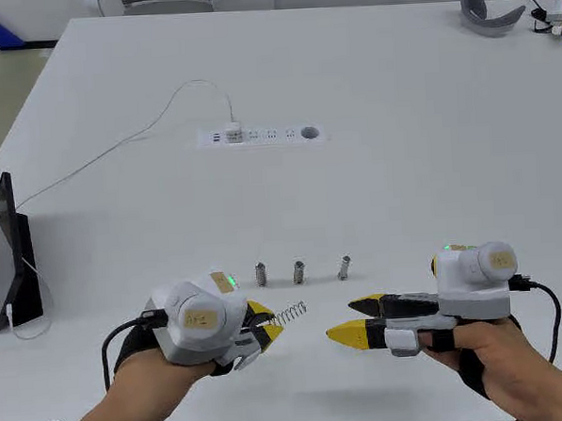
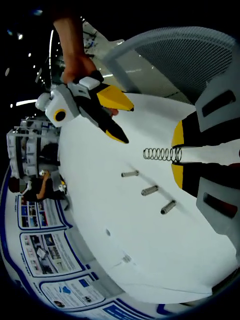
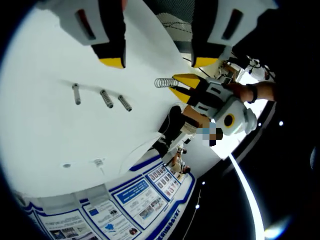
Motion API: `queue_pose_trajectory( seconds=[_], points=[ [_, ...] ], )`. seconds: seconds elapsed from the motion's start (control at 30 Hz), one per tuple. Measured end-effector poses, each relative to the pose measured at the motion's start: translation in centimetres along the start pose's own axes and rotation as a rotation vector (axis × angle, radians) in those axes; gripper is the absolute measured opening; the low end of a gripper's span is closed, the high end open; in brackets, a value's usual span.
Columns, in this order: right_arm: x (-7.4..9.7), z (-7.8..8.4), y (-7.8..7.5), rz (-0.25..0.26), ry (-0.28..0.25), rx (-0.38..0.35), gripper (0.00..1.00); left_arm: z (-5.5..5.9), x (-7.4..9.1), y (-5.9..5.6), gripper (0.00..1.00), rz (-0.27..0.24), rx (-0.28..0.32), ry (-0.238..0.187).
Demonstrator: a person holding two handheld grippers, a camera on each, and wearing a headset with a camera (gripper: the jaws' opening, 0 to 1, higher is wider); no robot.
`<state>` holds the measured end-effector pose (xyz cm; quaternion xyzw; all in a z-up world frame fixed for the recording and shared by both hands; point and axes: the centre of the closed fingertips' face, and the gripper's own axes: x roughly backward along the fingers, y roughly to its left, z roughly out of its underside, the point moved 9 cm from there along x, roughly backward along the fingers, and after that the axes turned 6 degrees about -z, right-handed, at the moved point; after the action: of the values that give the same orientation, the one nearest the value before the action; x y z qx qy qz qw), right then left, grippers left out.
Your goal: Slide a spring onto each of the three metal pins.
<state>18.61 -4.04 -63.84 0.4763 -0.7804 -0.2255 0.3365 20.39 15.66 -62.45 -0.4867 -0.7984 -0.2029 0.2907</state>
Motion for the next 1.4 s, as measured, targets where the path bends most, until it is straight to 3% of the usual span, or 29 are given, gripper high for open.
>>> queue_pose_trajectory(
  seconds=[0.4,0.57,1.13,1.4],
  points=[
    [-1.8,-1.3,0.3,-0.082,-0.025,-0.05,0.41,-1.6,-0.4,-1.3,0.1,0.03,-0.03,-0.04],
    [-2.1,-1.3,0.5,-0.105,-0.014,-0.059,0.31,-1.9,-0.5,-1.5,0.1,0.037,-0.042,-0.048],
    [-2.0,-1.2,0.6,-0.13,0.004,-0.071,0.14,-1.7,-0.6,-1.6,0.1,0.068,-0.069,-0.046],
    [-2.0,-1.4,1.3,-0.144,0.04,-0.047,0.12,-1.7,-0.6,-1.6,0.1,0.096,-0.071,-0.047]
  ],
)
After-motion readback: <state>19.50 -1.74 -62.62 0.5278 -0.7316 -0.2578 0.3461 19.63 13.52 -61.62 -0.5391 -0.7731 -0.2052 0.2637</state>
